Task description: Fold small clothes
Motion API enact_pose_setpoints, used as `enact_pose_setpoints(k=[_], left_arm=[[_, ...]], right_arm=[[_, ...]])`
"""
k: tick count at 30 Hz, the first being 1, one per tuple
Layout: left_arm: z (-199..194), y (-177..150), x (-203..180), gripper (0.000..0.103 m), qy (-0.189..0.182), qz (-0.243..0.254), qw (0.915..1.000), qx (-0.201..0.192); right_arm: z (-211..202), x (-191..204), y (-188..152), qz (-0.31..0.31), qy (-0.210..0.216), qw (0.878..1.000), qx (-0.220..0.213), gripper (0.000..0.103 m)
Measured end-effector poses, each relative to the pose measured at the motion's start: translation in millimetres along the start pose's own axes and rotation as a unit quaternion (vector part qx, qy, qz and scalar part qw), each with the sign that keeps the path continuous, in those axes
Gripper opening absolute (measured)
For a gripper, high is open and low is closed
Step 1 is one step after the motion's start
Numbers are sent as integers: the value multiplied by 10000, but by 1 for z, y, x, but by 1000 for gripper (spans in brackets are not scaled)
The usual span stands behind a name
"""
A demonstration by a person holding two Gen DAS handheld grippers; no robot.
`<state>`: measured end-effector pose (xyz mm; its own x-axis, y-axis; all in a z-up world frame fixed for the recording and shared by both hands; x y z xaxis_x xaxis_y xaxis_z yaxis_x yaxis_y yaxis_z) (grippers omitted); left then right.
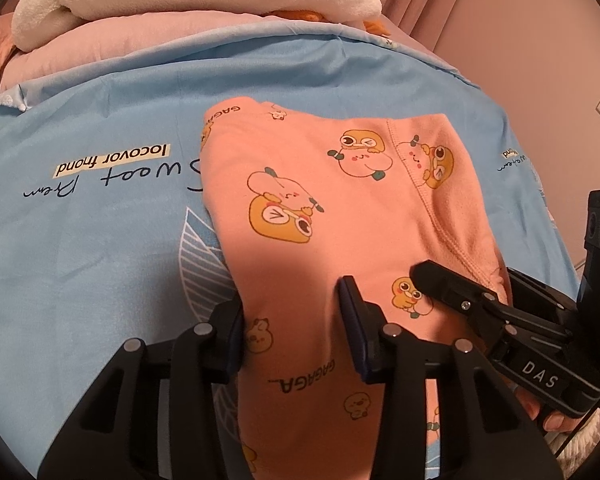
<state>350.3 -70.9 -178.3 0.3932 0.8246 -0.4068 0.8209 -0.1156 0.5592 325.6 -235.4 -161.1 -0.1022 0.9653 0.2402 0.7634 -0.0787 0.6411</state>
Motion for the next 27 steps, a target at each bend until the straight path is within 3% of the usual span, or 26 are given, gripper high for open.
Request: enact_pose_setpoints(k=[15, 22, 27], left_arm=[[-1, -1, 0, 40, 49, -55, 10000, -20], [-9, 0, -2, 29, 43, -137, 9999, -55], [-16, 1, -4, 27, 15, -203, 9998, -69]], right_arm=[[-2, 10, 2, -322, -320, 9988, -154, 32], [-10, 15, 3, -299, -307, 9987, -286, 30], [-19, 20, 5, -270, -232, 9986, -382, 30]])
Point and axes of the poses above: each gripper's, at about its wrist camera, not at the fingertips, and z roughly the way its jaws point, x to its left, y to its top, the point moved 4 cm from there along z, roughly the way its jaws point, and after that the axes turned 9 degrees about -y, right-handed, at the moved point
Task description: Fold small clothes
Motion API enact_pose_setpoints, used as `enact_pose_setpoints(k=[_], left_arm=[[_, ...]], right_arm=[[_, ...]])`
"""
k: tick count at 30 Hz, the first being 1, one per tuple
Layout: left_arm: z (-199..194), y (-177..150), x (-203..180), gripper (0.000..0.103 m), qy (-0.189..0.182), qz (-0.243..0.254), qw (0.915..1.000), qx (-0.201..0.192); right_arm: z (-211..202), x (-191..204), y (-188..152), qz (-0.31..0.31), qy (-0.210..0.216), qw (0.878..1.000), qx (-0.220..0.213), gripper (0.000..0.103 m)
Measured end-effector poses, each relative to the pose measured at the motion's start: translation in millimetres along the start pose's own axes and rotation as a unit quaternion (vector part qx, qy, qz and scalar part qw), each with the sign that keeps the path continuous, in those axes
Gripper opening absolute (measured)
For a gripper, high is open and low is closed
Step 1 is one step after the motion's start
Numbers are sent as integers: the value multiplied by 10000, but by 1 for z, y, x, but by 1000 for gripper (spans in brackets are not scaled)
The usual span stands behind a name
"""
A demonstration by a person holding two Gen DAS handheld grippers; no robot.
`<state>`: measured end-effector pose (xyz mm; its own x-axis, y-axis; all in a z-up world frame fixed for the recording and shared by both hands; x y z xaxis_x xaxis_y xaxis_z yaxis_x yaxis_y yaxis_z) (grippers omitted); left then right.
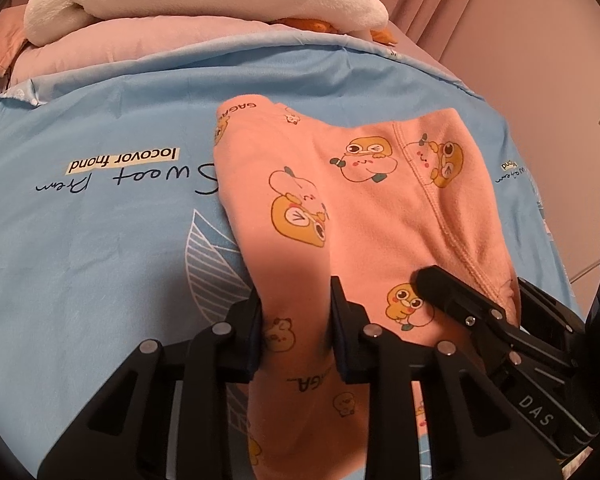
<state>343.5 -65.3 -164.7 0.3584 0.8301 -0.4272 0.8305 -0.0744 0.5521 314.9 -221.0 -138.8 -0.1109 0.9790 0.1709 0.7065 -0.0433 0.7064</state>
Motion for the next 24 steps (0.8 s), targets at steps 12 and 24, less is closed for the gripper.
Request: enact_pose_setpoints(k=[12, 24], left_arm=[[-26, -9, -16, 26, -2, 80, 9999, -76], [-73, -42, -47, 26, -7, 233, 9995, -226]], right_arm=[[-24, 7, -4, 31, 61, 9999, -86, 30], [-78, 18, -15, -147, 111, 9994, -292, 30]])
Point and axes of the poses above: each gripper's, at about its wrist camera, not at the fingertips, and z roughly the way its jaws point, x to its left, y to its top, the point moved 4 cm from there along z, roughly the way its jaws point, and after that the axes turned 9 degrees about -y, right-handed, at the moved point
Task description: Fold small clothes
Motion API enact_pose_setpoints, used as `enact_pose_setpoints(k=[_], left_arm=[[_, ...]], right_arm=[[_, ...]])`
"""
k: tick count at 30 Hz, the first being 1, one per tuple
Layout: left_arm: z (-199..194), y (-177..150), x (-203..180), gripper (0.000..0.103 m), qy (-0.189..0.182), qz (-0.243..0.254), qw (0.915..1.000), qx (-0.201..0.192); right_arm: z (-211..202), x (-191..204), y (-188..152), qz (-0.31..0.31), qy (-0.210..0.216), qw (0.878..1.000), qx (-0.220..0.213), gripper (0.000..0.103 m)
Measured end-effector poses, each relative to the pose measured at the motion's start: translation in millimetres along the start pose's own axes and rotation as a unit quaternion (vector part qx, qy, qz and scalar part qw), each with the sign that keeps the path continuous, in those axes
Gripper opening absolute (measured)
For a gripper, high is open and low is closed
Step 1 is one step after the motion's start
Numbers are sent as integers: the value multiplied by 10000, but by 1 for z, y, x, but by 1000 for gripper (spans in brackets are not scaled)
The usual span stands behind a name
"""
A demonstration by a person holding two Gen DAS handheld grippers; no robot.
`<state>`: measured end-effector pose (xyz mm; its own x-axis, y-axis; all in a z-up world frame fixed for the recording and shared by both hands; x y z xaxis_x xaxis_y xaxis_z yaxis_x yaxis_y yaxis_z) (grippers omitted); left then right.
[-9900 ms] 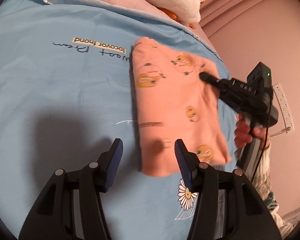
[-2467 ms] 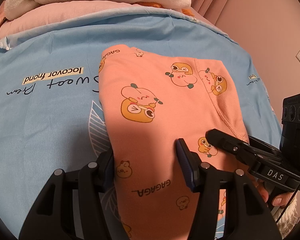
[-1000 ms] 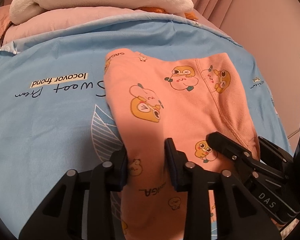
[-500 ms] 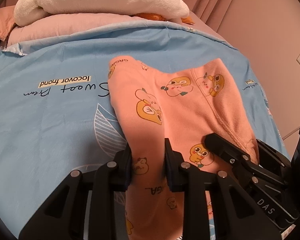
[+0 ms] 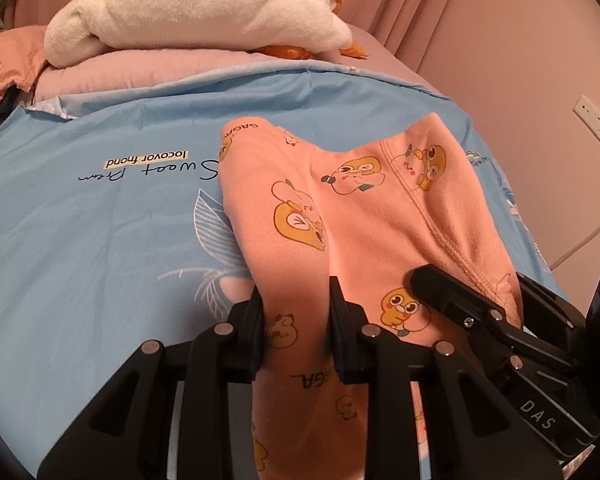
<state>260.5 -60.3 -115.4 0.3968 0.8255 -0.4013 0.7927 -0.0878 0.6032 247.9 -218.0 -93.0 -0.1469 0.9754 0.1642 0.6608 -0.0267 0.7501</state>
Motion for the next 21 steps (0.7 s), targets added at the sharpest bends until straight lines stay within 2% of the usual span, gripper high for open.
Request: enact_pose_setpoints(k=[10, 21], left_arm=[[-47, -27, -27, 26, 38, 129, 9998, -132], [-84, -62, -52, 26, 110, 235, 9994, -239]], right_arm=[[-55, 12, -14, -117, 113, 9998, -140, 30], [-96, 22, -32, -153, 210, 9994, -226, 30]])
Point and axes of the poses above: each gripper's, at about its wrist camera, not at the fingertips, and z roughly the way its jaws point, x to its left, y to its top, the point moved 4 cm from there along z, roughly the way its jaws point, and after that the axes turned 9 degrees about -y, right-handed, at the moved point
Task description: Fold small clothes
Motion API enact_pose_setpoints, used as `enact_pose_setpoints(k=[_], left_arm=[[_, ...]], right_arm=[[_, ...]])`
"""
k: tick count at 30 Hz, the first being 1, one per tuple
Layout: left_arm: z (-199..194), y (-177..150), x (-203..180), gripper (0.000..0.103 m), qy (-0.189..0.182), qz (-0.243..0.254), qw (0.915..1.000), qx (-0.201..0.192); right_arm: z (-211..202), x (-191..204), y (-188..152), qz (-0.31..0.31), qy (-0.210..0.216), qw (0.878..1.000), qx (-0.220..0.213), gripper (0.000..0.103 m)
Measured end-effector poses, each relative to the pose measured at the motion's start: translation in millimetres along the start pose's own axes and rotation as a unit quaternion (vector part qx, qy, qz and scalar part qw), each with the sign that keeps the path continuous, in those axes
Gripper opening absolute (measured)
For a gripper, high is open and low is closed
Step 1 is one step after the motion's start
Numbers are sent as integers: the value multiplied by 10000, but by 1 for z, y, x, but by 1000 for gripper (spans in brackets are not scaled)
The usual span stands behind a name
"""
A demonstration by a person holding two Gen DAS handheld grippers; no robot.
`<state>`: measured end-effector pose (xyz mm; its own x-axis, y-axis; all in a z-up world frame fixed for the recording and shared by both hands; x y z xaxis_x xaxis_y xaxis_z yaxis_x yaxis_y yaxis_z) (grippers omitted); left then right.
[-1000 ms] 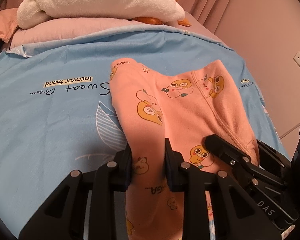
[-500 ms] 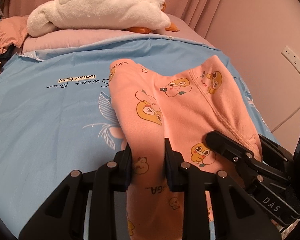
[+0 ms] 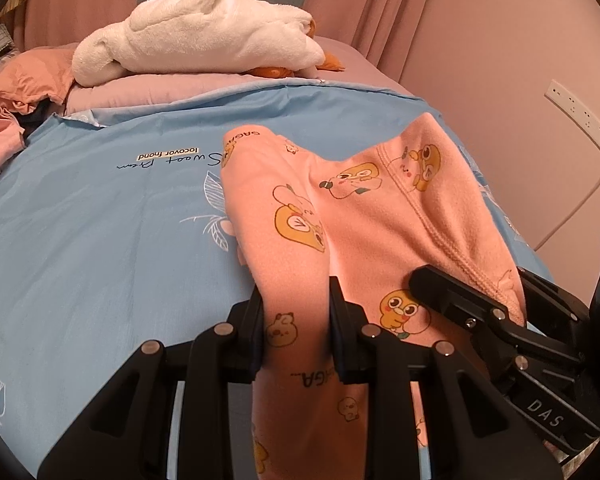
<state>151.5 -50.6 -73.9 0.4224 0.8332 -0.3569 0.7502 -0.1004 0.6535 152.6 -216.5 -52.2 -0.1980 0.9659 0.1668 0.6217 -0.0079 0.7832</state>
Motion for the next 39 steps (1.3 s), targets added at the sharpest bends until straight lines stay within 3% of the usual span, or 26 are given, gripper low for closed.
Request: enact_pose_setpoints(k=[24, 39], left_arm=[[-83, -47, -31, 26, 100, 133, 9991, -391], [-96, -60, -22, 26, 220, 132, 9985, -475]], right_arm=[[-78, 27, -28, -272, 156, 9989, -337, 30], [-83, 40, -34, -439, 222, 9982, -351, 30]])
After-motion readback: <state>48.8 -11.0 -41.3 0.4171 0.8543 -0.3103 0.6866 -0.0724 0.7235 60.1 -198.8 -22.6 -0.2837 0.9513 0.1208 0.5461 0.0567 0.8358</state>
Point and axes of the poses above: each gripper's, at about its wrist camera, not at the fingertips, and z roughly the way its jaws point, x to its left, y to its top, the point moved 4 cm from there along z, roughly the way its jaws point, and after that the axes turned 9 degrees about -y, right-handed, at the moved point
